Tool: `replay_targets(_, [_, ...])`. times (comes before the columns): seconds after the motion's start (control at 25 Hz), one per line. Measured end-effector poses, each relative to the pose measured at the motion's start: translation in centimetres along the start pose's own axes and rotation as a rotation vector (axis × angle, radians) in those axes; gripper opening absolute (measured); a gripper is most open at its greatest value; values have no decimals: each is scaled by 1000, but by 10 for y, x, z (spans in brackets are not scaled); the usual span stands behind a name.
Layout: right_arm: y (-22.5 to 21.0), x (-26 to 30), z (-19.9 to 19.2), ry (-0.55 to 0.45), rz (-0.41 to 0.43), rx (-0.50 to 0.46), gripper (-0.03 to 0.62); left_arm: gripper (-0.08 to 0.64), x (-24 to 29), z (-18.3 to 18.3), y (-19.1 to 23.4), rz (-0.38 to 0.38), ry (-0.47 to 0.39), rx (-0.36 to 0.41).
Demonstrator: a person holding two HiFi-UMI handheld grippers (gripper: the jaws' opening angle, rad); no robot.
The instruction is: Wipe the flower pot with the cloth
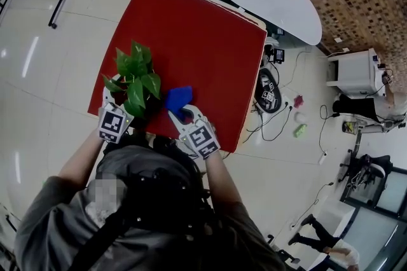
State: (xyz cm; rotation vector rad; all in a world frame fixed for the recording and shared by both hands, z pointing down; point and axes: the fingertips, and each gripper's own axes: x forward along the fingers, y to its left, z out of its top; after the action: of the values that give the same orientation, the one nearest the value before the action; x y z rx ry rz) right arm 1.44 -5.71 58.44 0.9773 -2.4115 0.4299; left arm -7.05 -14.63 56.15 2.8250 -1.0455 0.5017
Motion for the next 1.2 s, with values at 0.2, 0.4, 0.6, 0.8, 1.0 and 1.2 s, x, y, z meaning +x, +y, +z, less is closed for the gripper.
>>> replay_targets(0.2, [-23, -12, -3, -6, -68, 27, 78, 449, 11, -4, 2, 69, 7, -19])
replay_targets(0.4, [-29, 6, 9, 25, -19, -64, 78, 448, 10, -4, 1, 18, 0, -5])
replay_targets(0.6, [-59, 40, 22, 26, 41, -191, 78, 446, 19, 4, 4, -65, -4, -7])
replay_targets(0.8, [-74, 65, 45, 43, 123, -282, 78, 446, 23, 5, 4, -137, -4, 23])
replay_targets(1.0, [-75, 91, 57, 52, 220, -380, 78, 446, 26, 2, 7, -184, 0, 38])
replay_targets(1.2, [-74, 108, 61, 82, 295, -493, 78, 446, 28, 0, 11, -171, -1, 2])
